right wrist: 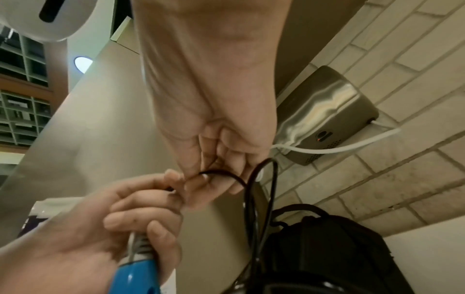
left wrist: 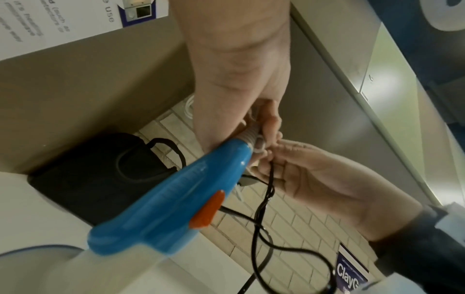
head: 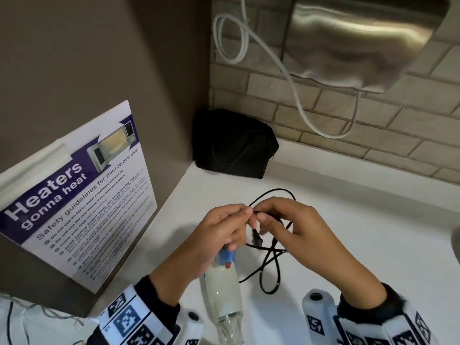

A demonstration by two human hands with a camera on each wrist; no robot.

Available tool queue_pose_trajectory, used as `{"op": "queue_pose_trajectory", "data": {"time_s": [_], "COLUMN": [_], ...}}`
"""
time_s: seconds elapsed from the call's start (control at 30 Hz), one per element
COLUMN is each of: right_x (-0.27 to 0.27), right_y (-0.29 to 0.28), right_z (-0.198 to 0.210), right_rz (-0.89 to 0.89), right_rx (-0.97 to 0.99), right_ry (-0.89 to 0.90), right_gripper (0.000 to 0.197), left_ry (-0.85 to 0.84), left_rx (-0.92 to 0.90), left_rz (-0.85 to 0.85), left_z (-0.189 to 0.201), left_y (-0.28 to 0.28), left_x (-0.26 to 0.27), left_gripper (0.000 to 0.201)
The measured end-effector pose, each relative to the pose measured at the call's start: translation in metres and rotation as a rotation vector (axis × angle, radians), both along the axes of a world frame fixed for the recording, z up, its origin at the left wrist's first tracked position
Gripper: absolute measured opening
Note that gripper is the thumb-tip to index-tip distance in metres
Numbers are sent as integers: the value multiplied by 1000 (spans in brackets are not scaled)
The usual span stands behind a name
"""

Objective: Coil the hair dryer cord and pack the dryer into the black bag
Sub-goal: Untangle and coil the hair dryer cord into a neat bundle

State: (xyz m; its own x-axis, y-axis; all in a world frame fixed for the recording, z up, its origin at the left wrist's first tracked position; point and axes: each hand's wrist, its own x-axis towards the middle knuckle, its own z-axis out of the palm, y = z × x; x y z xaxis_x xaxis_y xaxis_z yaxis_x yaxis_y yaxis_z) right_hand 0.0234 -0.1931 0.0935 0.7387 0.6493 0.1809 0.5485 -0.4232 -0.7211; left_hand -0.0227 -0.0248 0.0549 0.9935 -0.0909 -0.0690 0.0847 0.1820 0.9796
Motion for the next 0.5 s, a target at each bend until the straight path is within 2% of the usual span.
{"op": "queue_pose_trajectory", "data": {"time_s": [0.1,0.2,0.27,0.4,0.5], "right_x": [-5,-5,-3,4,9], "right_y": [10,16,15,5,1], "right_z": [3,1,4,0,-8], "right_rz": [-15,-41,-32,-9,2], "right_rx": [68,74,93,109,126], "right_ry": [103,60,74,232,254], "right_gripper": [26,41,40,30,22], "left_ry": [-57,-112,-122,-151,-151], "left_rx": [32,89,87,38,-9], "left_rz": [58,77,107,175,211], "left_z": [0,-2,-3,-6,-7], "left_y": [-1,1,6,18,24], "left_x": [-1,-3,-4,-4,-2], "left_gripper": [32,35,37,40,45]}}
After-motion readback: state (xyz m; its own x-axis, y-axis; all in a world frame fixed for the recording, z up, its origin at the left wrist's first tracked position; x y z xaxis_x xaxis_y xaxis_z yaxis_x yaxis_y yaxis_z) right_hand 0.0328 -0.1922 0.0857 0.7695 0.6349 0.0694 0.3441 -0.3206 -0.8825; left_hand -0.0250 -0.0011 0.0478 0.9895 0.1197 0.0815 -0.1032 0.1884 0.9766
